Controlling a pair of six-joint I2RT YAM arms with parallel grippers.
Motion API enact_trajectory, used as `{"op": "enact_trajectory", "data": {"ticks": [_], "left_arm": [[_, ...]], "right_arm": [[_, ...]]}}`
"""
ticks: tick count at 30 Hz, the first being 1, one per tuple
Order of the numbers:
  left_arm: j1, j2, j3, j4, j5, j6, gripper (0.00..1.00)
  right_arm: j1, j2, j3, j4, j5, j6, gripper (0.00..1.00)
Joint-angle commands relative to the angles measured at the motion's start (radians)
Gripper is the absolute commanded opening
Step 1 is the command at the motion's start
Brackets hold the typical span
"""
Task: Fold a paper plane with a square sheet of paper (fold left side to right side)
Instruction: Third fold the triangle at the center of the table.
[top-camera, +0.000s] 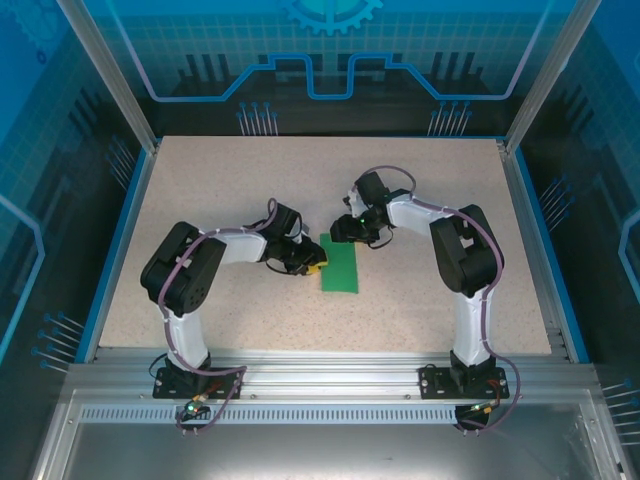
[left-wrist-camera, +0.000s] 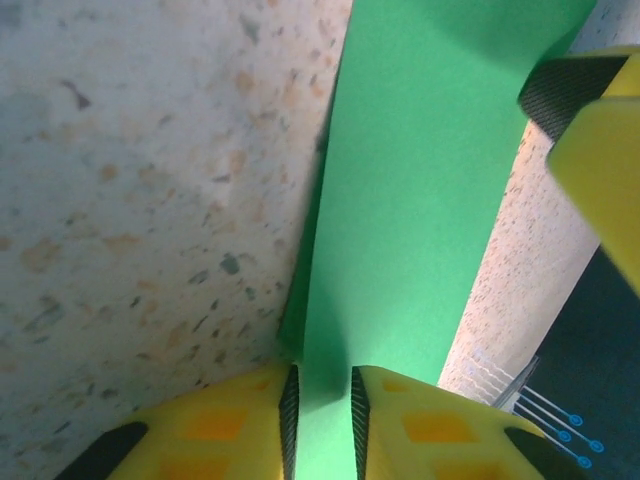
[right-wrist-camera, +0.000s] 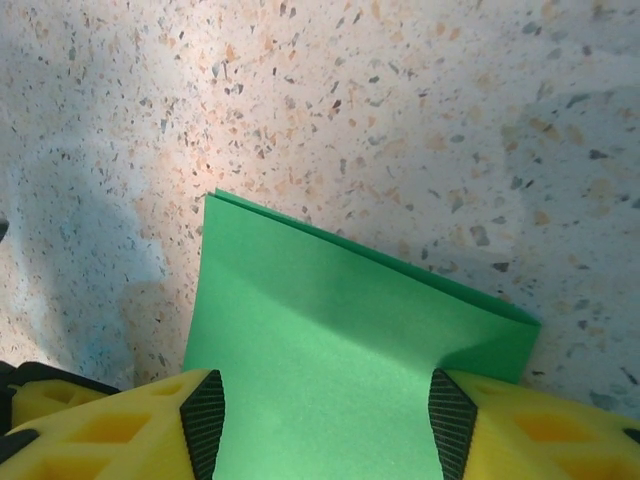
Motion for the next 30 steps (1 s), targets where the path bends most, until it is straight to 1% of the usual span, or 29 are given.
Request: {"op": "enact_trajectory", "data": {"ticks": [1, 7, 12, 15, 18, 21, 24, 27, 30], "left_arm": [[-0.015, -0.034, -0.021, -0.001, -0.014, -0.01, 0.21], [-0.026, -0.028, -0.01, 0.014, -0.022, -0.028, 0.12], [-0.035, -0.032, 0.0, 0.013, -0.022, -0.038, 0.04], [-0.04, -0.045, 0.002, 0.007, -0.028, -0.046, 0.01], [-0.04, -0.064, 0.007, -0.01, -0.037, -0.053, 0.0], [-0.04, -0.08, 0.01, -0.025, -0.043, -0.057, 0.0], [-0.042, -0.085, 0.013, -0.031, -0.042, -0.059, 0.0], [-0.042, -0.087, 0.017, -0.035, -0.042, -0.059, 0.0], [-0.043, -0.093, 0.018, -0.042, -0.045, -0.059, 0.0]], "right_arm": [[-0.019, -0.041, 0.0, 0.029, -0.02, -0.034, 0.61], [-0.03, -0.101, -0.042, 0.044, -0.019, -0.074, 0.65], [-0.037, -0.182, -0.113, 0.052, 0.017, -0.107, 0.68], [-0.035, -0.26, -0.191, 0.075, 0.031, -0.138, 0.68], [-0.019, -0.385, -0.317, 0.127, 0.059, -0.175, 0.68], [0.024, -0.525, -0.468, 0.178, 0.121, -0.212, 0.7], [0.097, -0.635, -0.598, 0.209, 0.196, -0.256, 0.71], [0.173, -0.693, -0.67, 0.245, 0.213, -0.279, 0.73], [0.247, -0.698, -0.688, 0.275, 0.222, -0.289, 0.77]]}}
